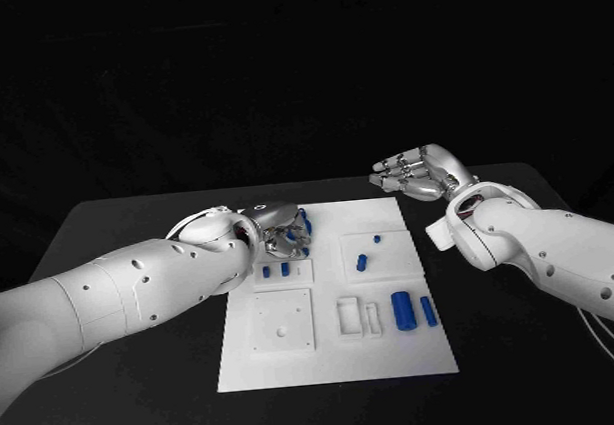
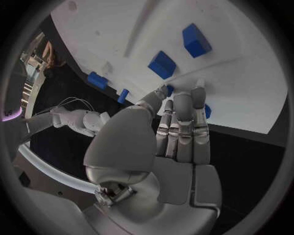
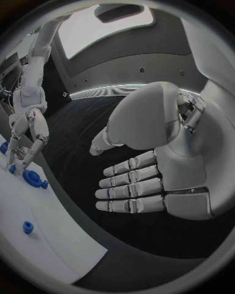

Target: Assemble the parts on the task board

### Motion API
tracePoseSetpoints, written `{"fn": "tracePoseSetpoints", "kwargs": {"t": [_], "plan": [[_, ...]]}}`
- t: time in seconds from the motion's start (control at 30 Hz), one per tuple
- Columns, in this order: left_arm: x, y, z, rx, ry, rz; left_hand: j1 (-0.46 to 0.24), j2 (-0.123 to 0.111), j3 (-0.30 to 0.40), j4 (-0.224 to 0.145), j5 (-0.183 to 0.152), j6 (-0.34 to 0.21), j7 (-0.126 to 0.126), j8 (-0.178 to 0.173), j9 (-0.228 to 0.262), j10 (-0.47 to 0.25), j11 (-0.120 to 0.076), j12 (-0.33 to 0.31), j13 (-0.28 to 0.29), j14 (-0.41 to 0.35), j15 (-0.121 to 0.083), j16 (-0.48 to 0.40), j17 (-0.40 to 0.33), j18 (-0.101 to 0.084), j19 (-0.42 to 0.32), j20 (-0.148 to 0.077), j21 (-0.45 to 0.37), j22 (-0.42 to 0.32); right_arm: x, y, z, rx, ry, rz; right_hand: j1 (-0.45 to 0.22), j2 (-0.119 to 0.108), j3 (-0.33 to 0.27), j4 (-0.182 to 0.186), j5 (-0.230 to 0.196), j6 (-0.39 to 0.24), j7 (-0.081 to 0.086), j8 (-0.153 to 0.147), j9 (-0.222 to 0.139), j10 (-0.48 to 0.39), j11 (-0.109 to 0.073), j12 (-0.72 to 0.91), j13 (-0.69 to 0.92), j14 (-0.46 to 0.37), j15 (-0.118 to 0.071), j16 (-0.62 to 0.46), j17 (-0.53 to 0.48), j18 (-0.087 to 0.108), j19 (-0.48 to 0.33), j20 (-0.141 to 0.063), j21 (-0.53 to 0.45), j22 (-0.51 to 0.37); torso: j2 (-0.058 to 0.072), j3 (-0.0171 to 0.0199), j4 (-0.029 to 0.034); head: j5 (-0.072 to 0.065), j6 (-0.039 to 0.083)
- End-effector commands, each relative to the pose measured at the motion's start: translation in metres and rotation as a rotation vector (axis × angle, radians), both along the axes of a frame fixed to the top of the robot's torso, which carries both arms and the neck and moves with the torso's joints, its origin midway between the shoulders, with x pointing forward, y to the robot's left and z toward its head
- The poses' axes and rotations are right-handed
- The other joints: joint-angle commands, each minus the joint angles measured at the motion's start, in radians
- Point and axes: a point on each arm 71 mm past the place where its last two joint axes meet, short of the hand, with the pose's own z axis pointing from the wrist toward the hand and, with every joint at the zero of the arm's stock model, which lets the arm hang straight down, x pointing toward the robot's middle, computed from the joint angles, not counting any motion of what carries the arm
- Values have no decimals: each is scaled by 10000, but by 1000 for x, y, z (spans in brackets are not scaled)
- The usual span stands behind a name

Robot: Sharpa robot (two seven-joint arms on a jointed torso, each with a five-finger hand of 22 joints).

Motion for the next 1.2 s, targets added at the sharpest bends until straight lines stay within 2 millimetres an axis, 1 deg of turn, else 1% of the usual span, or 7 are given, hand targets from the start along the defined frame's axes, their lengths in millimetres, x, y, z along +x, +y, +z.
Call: {"fn": "tracePoseSetpoints", "kwargs": {"t": [0.03,0.3,0.63,1.03,1.2], "plan": [[-2,-3,-3,24,164,-173,-57,2,59,29,1,38,-2,-40,-8,68,11,-44,-11,46,-5,71,10,176,-54,-31,73,200,0,2,0,5,-15,203,-31,70,-49,-4,38,-62,12,-6,-11,-4,29,-43,-13,75,7,-46,-12,100,10,-24,-10,-8,1,-6,3,-3,-16],[-3,-5,-5,195,325,-265,-37,-36,68,5,-42,9,-12,-49,-14,54,9,-47,-12,51,-13,98,7,160,-75,-43,101,197,-1,3,0,9,-19,230,-31,70,-49,-4,38,-62,12,-6,-11,-4,29,-43,-13,75,7,-46,-12,100,10,-24,-10,-8,-4,-9,-1,-18,-48],[-6,-10,-9,733,178,-608,3,-33,91,-51,-47,136,36,-42,-12,143,14,-45,-11,48,10,151,-2,177,-114,-35,204,202,-1,3,1,10,-25,249,-24,75,-57,-12,35,-37,9,-4,-10,-6,24,-45,-13,70,3,-47,-12,97,8,-24,-10,-8,-5,-7,5,-40,-74],[-5,-9,-13,1222,84,-456,65,76,164,-137,17,260,50,-44,-12,332,-6,-43,-10,78,21,203,-19,231,-148,-29,398,205,-1,3,1,16,-26,259,-24,75,-57,-12,35,-37,9,-4,-10,-6,24,-45,-13,70,3,-47,-12,97,8,-24,-10,-8,-8,-11,4,-43,-82],[-4,-7,-13,1322,109,-289,162,116,298,-275,47,248,74,-45,-13,311,16,-44,-11,86,36,211,-46,308,-233,-12,615,214,-1,3,1,19,-27,255,-24,75,-57,-12,35,-37,9,-4,-10,-6,24,-45,-13,70,3,-47,-12,97,8,-24,-10,-8,-10,-15,0,-46,-73]]}}
